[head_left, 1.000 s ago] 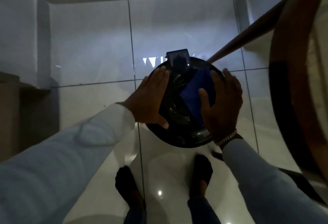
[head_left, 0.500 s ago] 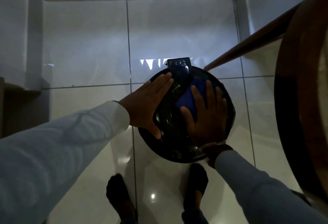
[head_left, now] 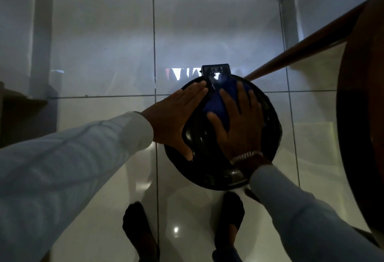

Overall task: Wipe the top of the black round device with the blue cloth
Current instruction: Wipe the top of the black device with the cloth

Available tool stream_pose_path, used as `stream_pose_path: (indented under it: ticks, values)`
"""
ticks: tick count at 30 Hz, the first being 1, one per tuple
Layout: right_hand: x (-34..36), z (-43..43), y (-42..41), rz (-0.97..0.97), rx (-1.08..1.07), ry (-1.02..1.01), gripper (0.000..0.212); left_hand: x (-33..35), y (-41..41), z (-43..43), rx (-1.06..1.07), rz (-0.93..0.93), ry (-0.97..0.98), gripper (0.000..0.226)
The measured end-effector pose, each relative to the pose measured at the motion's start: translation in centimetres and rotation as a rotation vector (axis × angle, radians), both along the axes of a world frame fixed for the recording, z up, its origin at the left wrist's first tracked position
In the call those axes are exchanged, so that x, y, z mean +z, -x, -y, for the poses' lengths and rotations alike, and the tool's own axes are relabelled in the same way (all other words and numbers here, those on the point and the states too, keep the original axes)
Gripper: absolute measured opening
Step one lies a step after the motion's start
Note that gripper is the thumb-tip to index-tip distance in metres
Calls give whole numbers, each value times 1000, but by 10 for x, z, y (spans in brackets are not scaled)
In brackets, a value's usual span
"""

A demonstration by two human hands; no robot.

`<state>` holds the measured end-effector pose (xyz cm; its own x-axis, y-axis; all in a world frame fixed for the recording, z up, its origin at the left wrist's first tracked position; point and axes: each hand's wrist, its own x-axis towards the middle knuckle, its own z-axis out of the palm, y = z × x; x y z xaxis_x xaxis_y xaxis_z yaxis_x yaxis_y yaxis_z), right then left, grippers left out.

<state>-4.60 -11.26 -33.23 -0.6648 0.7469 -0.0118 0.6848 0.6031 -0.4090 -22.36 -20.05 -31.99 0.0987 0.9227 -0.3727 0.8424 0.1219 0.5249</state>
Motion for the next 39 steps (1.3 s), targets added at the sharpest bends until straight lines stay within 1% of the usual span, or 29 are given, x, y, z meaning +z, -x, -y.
stream_pose_path:
  ticks: [3, 6, 7, 8, 10, 12, 13, 14, 16, 19, 20, 22, 25, 28, 31, 35, 37, 39]
  values:
    - [-2, 6, 14, 59, 104, -30, 64, -3, 1, 1, 28, 30, -16, 152]
    - [-3, 19, -21, 28, 277, -81, 57, -3, 1, 2, 31, 42, -26, 151]
    - [-3, 21, -36, 21, 303, -105, 55, -3, 1, 2, 30, 48, -24, 150]
    - [-4, 20, -46, 17, 287, -110, 53, -3, 1, 2, 32, 50, -21, 150]
    - [-2, 15, -45, 5, 141, -55, 54, -5, 2, 3, 42, 51, -13, 149]
    - [-1, 12, -19, 10, -26, -14, 58, -9, 2, 3, 48, 55, -24, 148]
    - [-1, 14, -3, 28, -53, -11, 60, -10, 2, 3, 47, 56, -36, 148]
    - [0, 17, 10, 47, -39, -16, 61, -11, 2, 3, 46, 57, -49, 148]
    - [0, 28, 19, 64, 60, -39, 60, -12, 3, 4, 48, 63, -71, 150]
    - [-1, 43, -19, 61, 226, -114, 56, -14, 3, 5, 61, 68, -81, 149]
    - [-1, 44, -36, 73, 249, -129, 55, -13, 3, 5, 64, 68, -75, 149]
    - [0, 35, -55, 90, 177, -94, 55, -11, 3, 6, 62, 64, -69, 149]
    - [-1, 23, -41, 74, -26, -43, 58, -7, 2, 2, 46, 67, -30, 148]
    - [-3, 27, -29, 119, -20, -91, 60, 3, 10, -4, -26, 27, 10, 144]
    - [-5, 25, -37, 125, 17, -103, 59, 23, 24, -33, -159, -101, -17, 138]
    - [-3, 23, -37, 90, 0, -67, 59, 38, 31, -88, -399, -310, 134, 145]
    - [0, 23, -38, 65, -35, -31, 60, 34, 27, -98, -481, -364, 160, 150]
    - [2, 22, -40, 55, -57, -3, 61, 27, 25, -98, -491, -363, 147, 153]
